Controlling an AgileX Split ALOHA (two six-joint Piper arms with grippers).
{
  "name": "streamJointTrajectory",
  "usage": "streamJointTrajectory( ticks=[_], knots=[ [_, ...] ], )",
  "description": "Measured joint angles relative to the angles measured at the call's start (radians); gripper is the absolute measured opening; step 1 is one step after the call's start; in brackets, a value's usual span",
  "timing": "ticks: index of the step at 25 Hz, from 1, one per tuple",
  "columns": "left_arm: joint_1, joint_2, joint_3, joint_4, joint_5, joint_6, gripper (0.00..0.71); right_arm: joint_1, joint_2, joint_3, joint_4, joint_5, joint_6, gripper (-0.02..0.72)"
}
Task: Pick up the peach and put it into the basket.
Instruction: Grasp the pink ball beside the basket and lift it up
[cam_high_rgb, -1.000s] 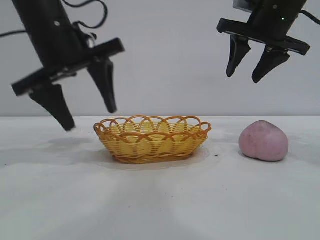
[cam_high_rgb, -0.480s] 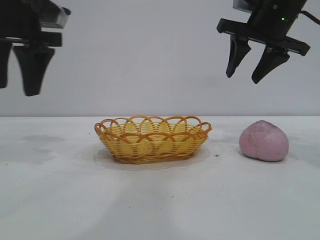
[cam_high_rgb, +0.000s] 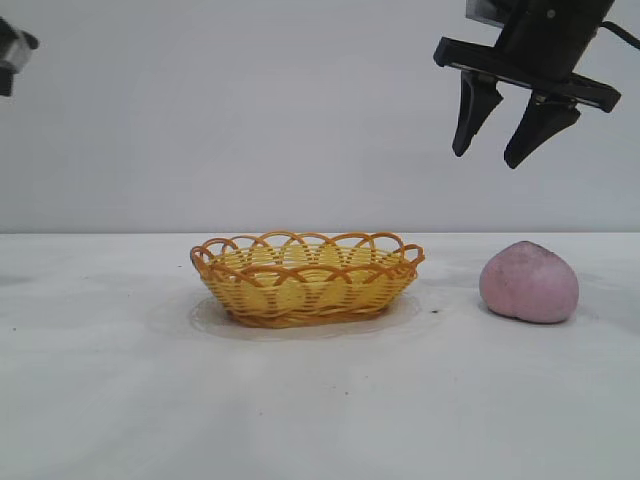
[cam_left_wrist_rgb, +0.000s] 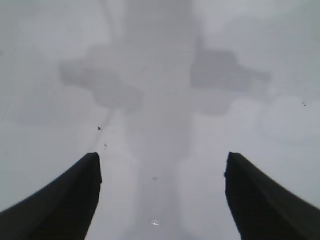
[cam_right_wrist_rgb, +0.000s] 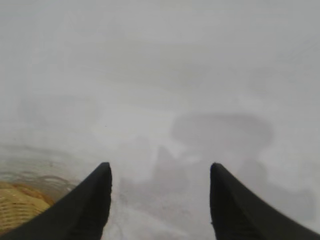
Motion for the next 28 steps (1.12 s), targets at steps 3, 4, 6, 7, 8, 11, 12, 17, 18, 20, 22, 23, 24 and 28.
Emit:
streamJointTrajectory(
  ticks=[3, 4, 6, 7, 8, 11, 12, 17, 18, 20, 22, 23, 24, 28],
  knots=[
    [0.016, -0.02, 0.012, -0.016, 0.0, 0.002, 0.461, 0.0, 0.0, 0.0, 0.0, 0.002, 0.0, 0.37],
    [0.018, -0.034, 0.028, -0.018, 0.0, 0.002, 0.461, 0.0, 0.0, 0.0, 0.0, 0.004, 0.0, 0.37],
    [0.023, -0.079, 0.064, -0.022, 0.0, 0.002, 0.461, 0.0, 0.0, 0.0, 0.0, 0.004, 0.0, 0.37],
    [0.024, -0.113, 0.087, -0.022, 0.0, 0.002, 0.461, 0.0, 0.0, 0.0, 0.0, 0.006, 0.0, 0.37],
    [0.027, -0.142, 0.114, -0.022, 0.0, 0.002, 0.461, 0.0, 0.0, 0.0, 0.0, 0.008, 0.0, 0.37],
    [0.029, -0.265, 0.219, -0.024, -0.005, -0.014, 0.461, 0.0, 0.0, 0.0, 0.0, 0.018, 0.0, 0.37],
    [0.029, -0.317, 0.265, -0.025, -0.016, -0.016, 0.461, 0.0, 0.0, 0.0, 0.0, 0.021, 0.0, 0.37],
    [0.029, -0.57, 0.487, -0.066, -0.085, -0.026, 0.461, 0.0, 0.0, 0.0, 0.0, 0.034, 0.0, 0.37],
    [0.029, -0.625, 0.547, -0.085, -0.087, -0.024, 0.461, 0.0, 0.0, 0.0, 0.0, 0.035, 0.0, 0.37],
    [0.029, -0.745, 0.638, -0.13, -0.087, -0.008, 0.461, 0.0, 0.0, 0.0, 0.0, 0.036, 0.0, 0.37],
    [0.029, -0.865, 0.714, -0.164, -0.087, -0.003, 0.461, 0.0, 0.0, 0.0, 0.0, 0.037, -0.008, 0.37],
    [0.029, -0.935, 0.749, -0.178, -0.087, -0.001, 0.461, 0.0, 0.0, 0.0, 0.0, 0.039, -0.012, 0.37],
    [0.029, -0.993, 0.773, -0.183, -0.085, 0.001, 0.461, 0.0, 0.0, 0.0, -0.002, 0.041, -0.014, 0.37],
    [0.029, -1.276, 0.838, -0.197, -0.052, 0.001, 0.461, 0.0, 0.0, 0.0, -0.011, 0.049, -0.019, 0.37]
  ],
)
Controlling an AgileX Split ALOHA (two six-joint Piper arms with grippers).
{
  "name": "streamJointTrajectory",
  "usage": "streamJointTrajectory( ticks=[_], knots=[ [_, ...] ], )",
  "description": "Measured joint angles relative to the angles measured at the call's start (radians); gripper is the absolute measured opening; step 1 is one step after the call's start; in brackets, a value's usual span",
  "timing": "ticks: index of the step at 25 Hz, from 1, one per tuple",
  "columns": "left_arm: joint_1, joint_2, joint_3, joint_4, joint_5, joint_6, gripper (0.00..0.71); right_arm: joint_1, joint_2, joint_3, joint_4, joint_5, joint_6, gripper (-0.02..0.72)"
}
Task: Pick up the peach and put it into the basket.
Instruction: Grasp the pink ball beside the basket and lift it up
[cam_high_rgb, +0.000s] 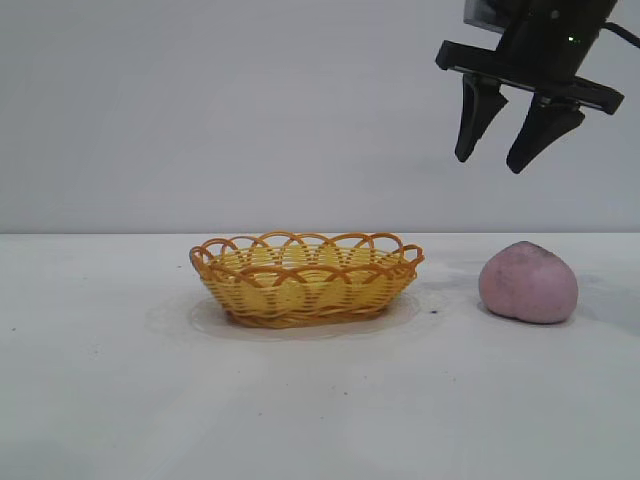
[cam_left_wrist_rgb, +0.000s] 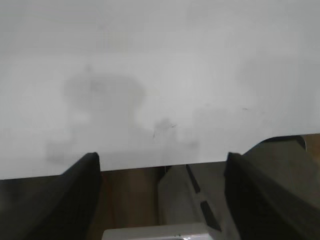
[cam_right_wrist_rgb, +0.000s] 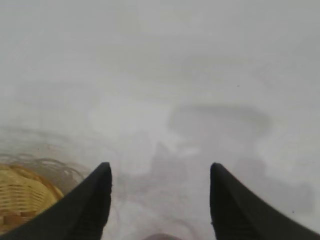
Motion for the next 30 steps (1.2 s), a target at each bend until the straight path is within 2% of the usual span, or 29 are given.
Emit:
streamJointTrajectory(
  ticks=[3, 7, 11, 15, 23, 30],
  knots=[
    [0.0, -0.215, 0.011, -0.006, 0.031, 0.002, 0.461, 0.0, 0.0, 0.0, 0.0, 0.006, 0.0, 0.37],
    [0.0, -0.453, 0.02, -0.004, 0.016, 0.002, 0.461, 0.0, 0.0, 0.0, -0.007, 0.015, 0.0, 0.37],
    [0.0, -0.621, 0.086, 0.006, -0.01, 0.002, 0.461, 0.0, 0.0, 0.0, -0.048, 0.027, 0.0, 0.37],
    [0.0, -0.642, 0.104, 0.015, -0.016, 0.002, 0.461, 0.0, 0.0, -0.008, -0.09, 0.048, -0.002, 0.37],
    [0.0, -0.644, 0.106, 0.017, -0.026, 0.002, 0.461, 0.0, -0.036, -0.016, -0.109, 0.076, -0.002, 0.37],
    [0.0, -0.644, 0.106, 0.017, -0.028, 0.002, 0.461, 0.0, -0.058, -0.017, -0.148, 0.149, -0.002, 0.37]
  ],
)
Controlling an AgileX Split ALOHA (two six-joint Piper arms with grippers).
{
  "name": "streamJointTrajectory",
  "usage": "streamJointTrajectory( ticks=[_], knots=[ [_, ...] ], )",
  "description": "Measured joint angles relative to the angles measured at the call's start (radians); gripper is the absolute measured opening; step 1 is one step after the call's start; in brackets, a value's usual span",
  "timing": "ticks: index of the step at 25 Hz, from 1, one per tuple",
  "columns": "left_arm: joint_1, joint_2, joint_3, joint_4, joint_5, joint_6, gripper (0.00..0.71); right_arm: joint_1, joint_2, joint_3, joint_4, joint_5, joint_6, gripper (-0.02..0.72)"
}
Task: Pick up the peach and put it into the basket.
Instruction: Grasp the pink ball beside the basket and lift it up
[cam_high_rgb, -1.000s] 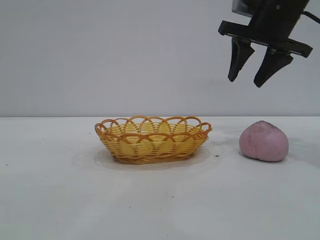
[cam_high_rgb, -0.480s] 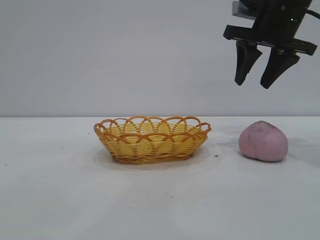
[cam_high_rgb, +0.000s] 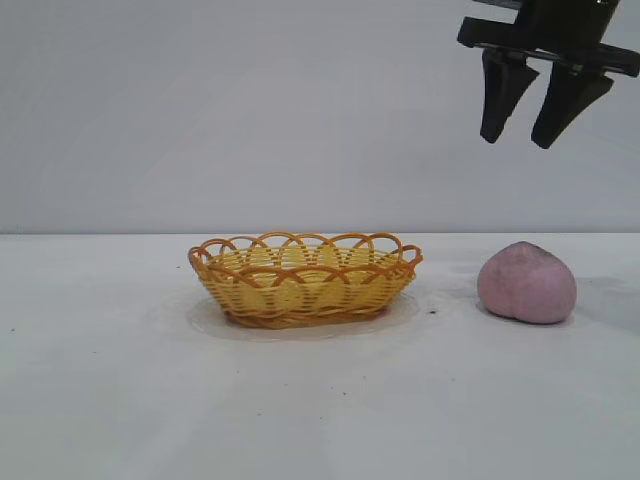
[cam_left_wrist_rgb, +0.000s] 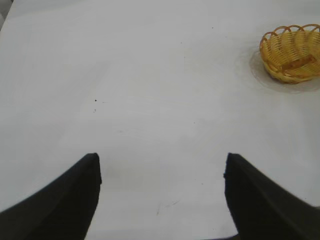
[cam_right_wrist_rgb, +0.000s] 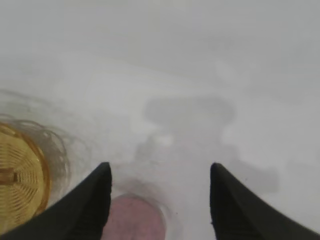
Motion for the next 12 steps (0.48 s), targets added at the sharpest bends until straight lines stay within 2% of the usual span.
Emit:
streamJointTrajectory(
  ticks=[7, 11, 12],
  knots=[
    [0.006, 0.0, 0.0, 0.0, 0.0, 0.0, 0.461, 0.0, 0.0, 0.0, -0.006, 0.073, -0.002, 0.37],
    [0.043, -0.001, 0.0, 0.0, -0.001, 0.002, 0.461, 0.0, 0.0, 0.0, -0.006, 0.097, -0.002, 0.37],
    [0.05, -0.001, 0.0, 0.0, -0.001, 0.002, 0.461, 0.0, 0.0, 0.0, -0.006, 0.1, -0.002, 0.309]
  ],
)
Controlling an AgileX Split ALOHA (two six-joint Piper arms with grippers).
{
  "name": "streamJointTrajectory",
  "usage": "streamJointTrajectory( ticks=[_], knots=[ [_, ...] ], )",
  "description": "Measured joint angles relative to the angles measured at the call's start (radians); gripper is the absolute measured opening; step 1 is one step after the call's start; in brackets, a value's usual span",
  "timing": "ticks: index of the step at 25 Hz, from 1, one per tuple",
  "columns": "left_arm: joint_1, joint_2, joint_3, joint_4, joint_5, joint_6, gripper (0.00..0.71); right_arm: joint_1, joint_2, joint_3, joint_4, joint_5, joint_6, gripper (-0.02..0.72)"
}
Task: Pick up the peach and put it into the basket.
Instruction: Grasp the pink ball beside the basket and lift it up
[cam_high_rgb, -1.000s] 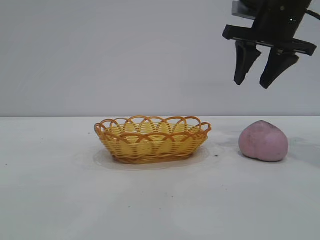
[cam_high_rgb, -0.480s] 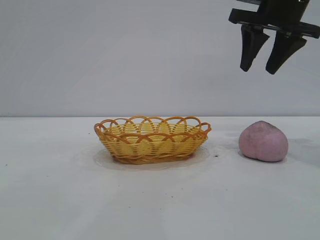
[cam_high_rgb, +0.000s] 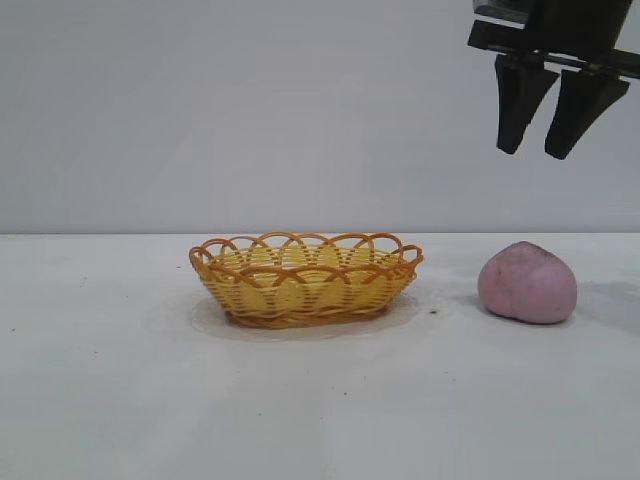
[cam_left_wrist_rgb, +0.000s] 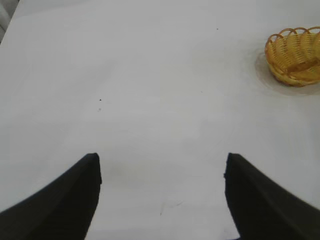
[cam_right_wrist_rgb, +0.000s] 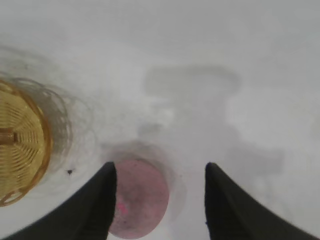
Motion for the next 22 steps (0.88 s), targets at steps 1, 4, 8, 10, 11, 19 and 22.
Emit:
streamJointTrajectory(
  ticks=[1, 4, 8, 10, 11, 19, 22],
  knots=[
    [0.004, 0.0, 0.0, 0.0, 0.0, 0.0, 0.461, 0.0, 0.0, 0.0, 0.0, 0.007, 0.0, 0.312],
    [0.009, 0.0, 0.0, 0.0, 0.0, 0.002, 0.461, 0.0, 0.0, 0.0, 0.008, 0.019, 0.0, 0.312],
    [0.011, 0.0, 0.0, 0.0, 0.0, 0.002, 0.461, 0.0, 0.032, -0.002, 0.031, 0.045, 0.0, 0.312],
    [0.011, 0.0, 0.0, 0.0, 0.0, 0.002, 0.461, 0.0, 0.058, -0.002, 0.035, 0.063, 0.0, 0.312],
    [0.011, 0.0, 0.0, 0.0, 0.0, 0.002, 0.461, 0.0, 0.072, -0.002, 0.039, 0.067, 0.0, 0.312],
    [0.011, 0.0, 0.0, 0.0, 0.0, 0.004, 0.461, 0.0, 0.17, -0.002, 0.068, 0.071, 0.0, 0.312],
    [0.011, 0.0, 0.0, 0.0, 0.0, 0.004, 0.461, 0.0, 0.199, -0.002, 0.08, 0.083, 0.0, 0.312]
  ],
)
